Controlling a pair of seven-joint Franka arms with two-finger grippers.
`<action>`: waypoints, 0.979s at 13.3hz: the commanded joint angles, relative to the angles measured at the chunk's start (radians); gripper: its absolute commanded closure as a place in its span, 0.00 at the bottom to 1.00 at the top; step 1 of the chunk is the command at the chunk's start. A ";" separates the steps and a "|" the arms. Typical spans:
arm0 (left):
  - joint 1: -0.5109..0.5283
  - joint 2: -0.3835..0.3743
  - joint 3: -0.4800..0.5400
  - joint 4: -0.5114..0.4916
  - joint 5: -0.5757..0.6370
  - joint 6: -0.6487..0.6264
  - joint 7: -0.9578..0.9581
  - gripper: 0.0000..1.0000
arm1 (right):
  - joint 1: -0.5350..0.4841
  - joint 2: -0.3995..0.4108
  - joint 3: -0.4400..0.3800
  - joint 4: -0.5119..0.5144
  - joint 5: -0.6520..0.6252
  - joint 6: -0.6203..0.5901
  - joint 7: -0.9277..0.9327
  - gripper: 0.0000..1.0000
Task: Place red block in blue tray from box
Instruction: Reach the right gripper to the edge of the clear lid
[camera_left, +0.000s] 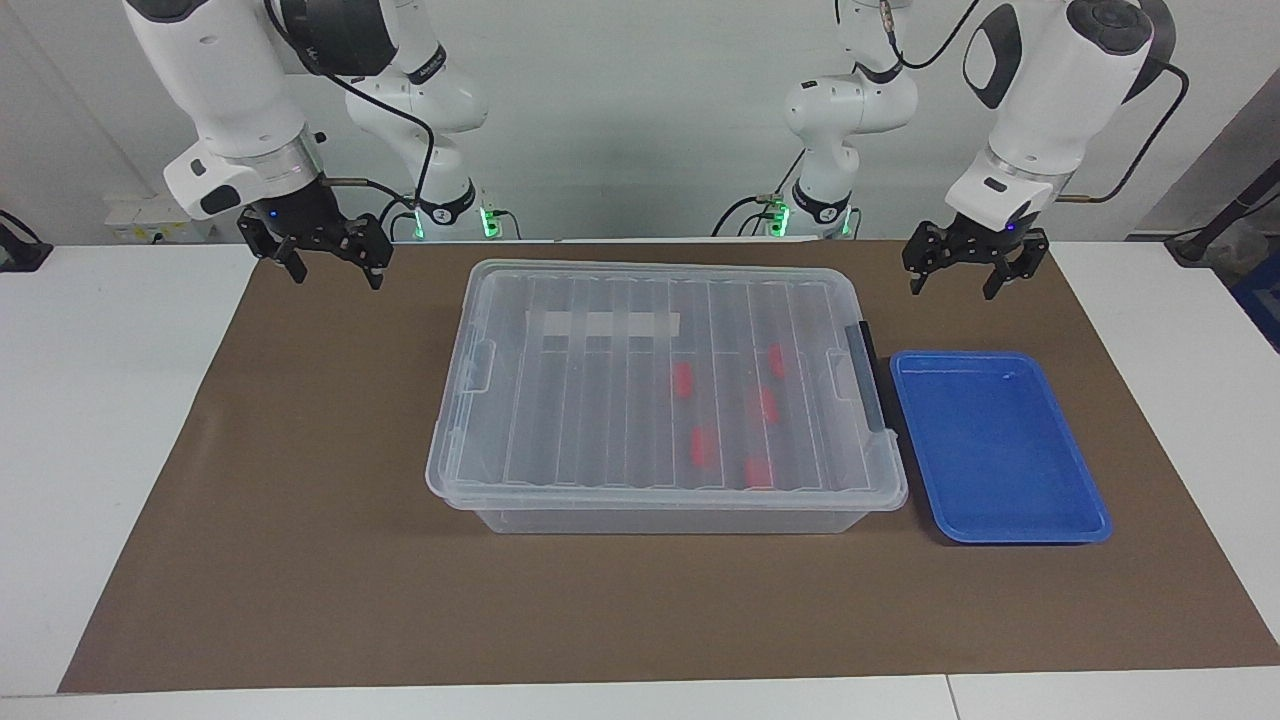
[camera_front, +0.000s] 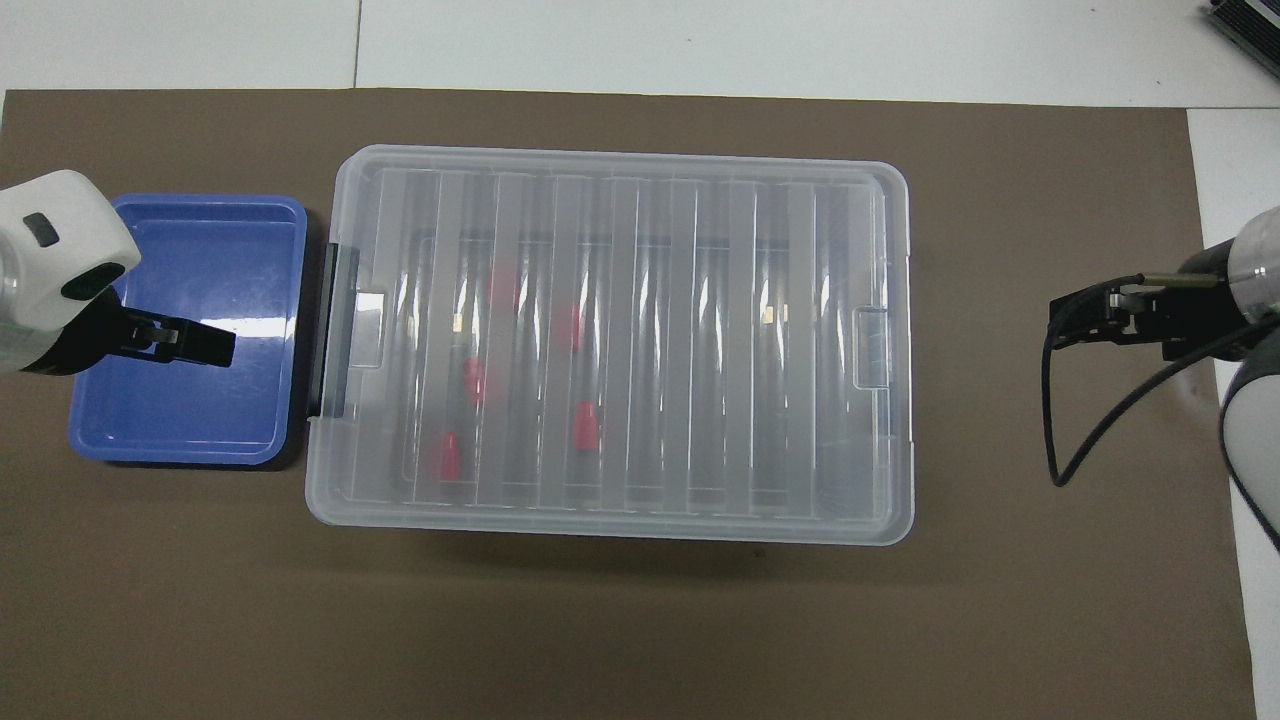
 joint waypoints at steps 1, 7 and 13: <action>0.010 -0.024 -0.003 -0.019 0.016 -0.007 0.017 0.00 | -0.016 -0.011 0.003 -0.013 0.008 0.002 -0.023 0.00; 0.010 -0.024 -0.003 -0.019 0.016 -0.007 0.017 0.00 | 0.002 -0.031 0.006 -0.120 0.008 0.161 0.051 0.00; 0.010 -0.024 -0.003 -0.019 0.016 -0.007 0.018 0.00 | 0.108 -0.023 0.014 -0.316 0.020 0.462 0.149 0.00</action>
